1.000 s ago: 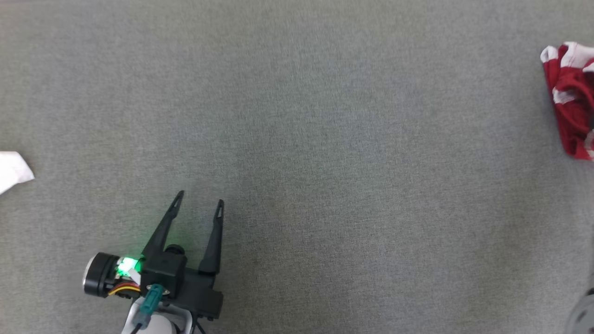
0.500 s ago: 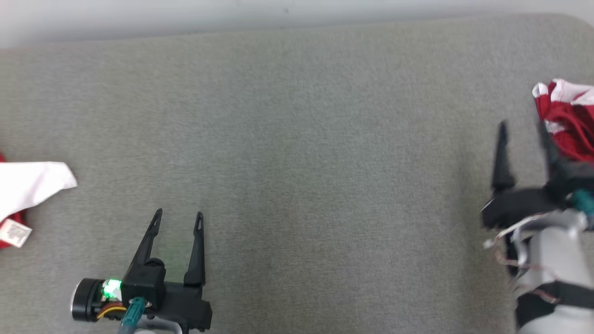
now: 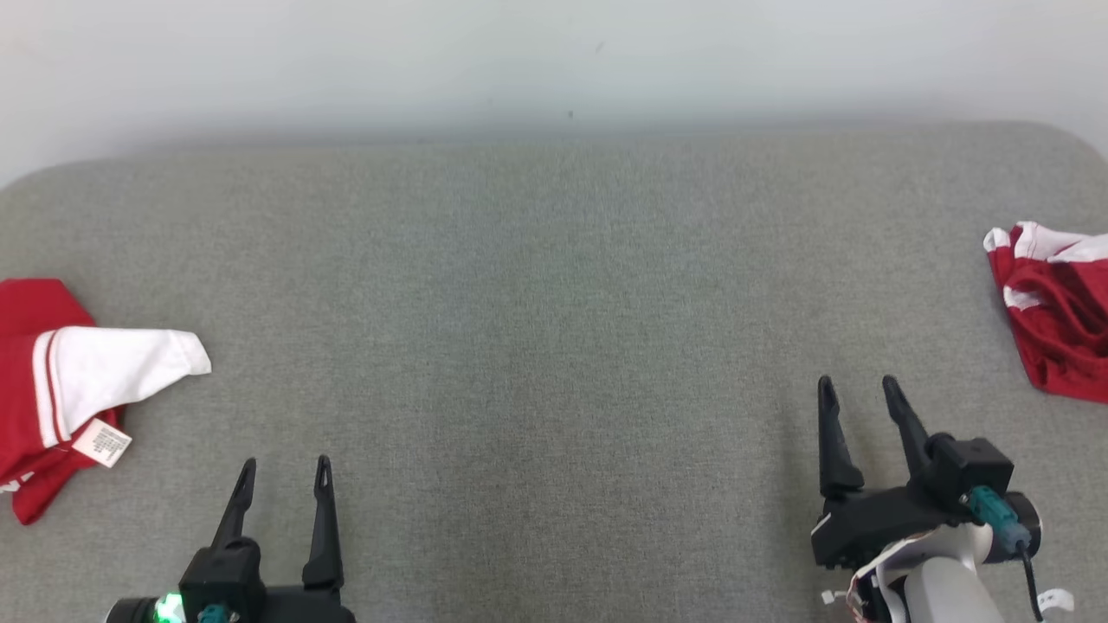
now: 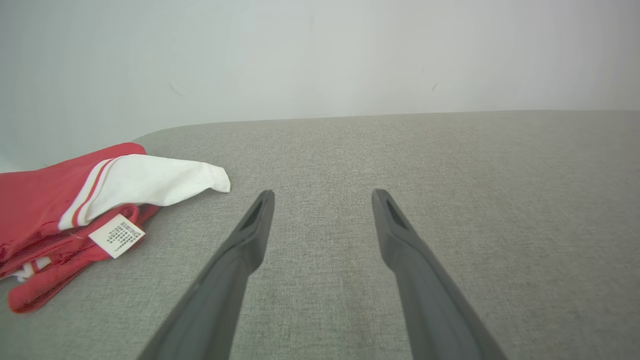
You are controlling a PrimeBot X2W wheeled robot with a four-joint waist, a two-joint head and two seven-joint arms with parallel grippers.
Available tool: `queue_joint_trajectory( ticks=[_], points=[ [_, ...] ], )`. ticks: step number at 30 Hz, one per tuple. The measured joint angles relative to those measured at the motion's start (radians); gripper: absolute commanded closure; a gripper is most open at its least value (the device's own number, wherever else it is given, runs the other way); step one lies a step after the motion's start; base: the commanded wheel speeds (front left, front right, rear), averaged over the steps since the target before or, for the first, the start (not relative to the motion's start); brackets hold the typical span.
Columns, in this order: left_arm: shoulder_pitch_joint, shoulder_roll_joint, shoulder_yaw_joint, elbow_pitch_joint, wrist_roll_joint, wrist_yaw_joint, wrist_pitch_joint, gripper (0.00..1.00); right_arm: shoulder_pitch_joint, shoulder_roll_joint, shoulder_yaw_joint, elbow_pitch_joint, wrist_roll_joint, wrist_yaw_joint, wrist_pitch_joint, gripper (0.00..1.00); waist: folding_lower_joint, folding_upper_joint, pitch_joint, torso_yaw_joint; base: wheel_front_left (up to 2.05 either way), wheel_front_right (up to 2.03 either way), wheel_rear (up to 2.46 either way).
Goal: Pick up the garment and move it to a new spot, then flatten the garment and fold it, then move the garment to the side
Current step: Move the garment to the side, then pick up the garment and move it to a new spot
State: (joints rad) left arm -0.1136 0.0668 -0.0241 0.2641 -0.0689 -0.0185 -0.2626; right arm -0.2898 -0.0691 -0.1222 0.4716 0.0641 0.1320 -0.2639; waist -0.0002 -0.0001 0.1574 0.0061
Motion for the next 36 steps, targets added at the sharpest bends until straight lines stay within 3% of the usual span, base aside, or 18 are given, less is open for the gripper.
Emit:
queue_joint_trajectory(
  ticks=[17,36],
  points=[
    [0.091,-0.012,0.106,0.018,0.002,-0.009,0.000,0.00,0.085,0.017,0.120,-0.045,0.098,0.000,0.000,0.00,0.0000,0.0000,-0.151,0.001,0.00,0.00,0.00],
    [0.110,-0.015,0.142,0.041,-0.013,-0.036,0.000,0.00,0.129,0.017,0.145,-0.019,0.101,0.000,0.000,0.00,0.0002,0.0001,-0.174,-0.015,0.00,0.00,0.00]
  ],
)
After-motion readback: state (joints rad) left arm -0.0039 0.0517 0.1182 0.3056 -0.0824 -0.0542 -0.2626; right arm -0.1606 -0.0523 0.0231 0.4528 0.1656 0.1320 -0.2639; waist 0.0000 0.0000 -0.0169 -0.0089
